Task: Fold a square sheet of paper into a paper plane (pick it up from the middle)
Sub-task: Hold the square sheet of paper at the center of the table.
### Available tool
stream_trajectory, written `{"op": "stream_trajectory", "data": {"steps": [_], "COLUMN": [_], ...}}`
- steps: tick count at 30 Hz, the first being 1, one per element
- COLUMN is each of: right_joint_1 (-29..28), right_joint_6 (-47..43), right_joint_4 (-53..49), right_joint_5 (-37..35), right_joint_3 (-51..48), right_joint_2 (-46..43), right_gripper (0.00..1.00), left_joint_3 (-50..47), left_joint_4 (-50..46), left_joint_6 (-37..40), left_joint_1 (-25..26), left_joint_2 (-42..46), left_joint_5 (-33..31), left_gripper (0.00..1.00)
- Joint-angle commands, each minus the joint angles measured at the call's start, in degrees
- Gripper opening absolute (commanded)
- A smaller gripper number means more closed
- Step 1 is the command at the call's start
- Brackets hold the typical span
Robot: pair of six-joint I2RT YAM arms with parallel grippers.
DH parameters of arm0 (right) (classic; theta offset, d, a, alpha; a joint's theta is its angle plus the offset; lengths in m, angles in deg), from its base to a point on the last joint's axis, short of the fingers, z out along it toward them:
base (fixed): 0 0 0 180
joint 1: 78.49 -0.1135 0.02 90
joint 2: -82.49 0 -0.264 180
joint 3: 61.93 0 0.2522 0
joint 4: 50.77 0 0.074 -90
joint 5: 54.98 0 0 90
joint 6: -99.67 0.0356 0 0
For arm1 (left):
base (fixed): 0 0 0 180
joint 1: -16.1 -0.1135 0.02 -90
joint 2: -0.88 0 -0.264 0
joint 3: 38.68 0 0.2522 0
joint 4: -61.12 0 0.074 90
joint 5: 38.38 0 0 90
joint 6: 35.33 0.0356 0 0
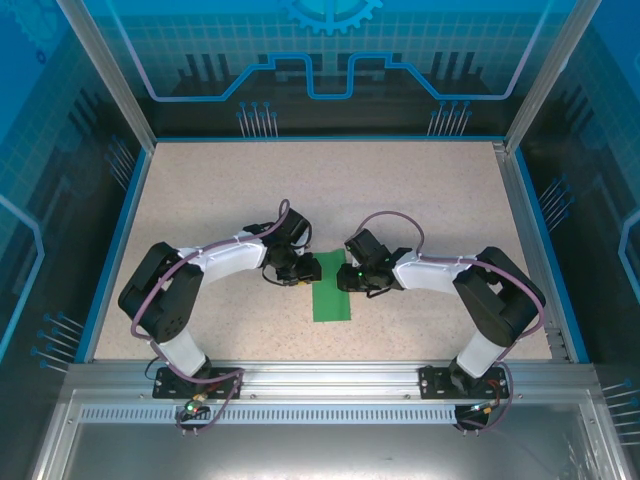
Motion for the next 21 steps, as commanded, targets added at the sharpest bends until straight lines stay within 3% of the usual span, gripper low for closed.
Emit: {"op": "stream_trajectory", "data": {"steps": [1,21], "right_joint_1": [0.0,1.38], "right_joint_6": [-1.13,-1.86], "right_joint_4": [-1.79,-0.73], "right_joint_5": [0.0,2.05], "right_joint_3": [0.06,-1.15], "right_joint_2": [0.49,0.05], "right_gripper": [0.26,0.23], "left_joint_3": [0.71,0.97], "left_joint_4": [-1.58,-2.03], "left_joint_6": [1.01,1.45], "left_joint_1": [0.4,0.34], "left_joint_2": [-0.2,-0.19], "left_joint_5": [-0.72,-0.97], "left_gripper": [0.3,0.3]}}
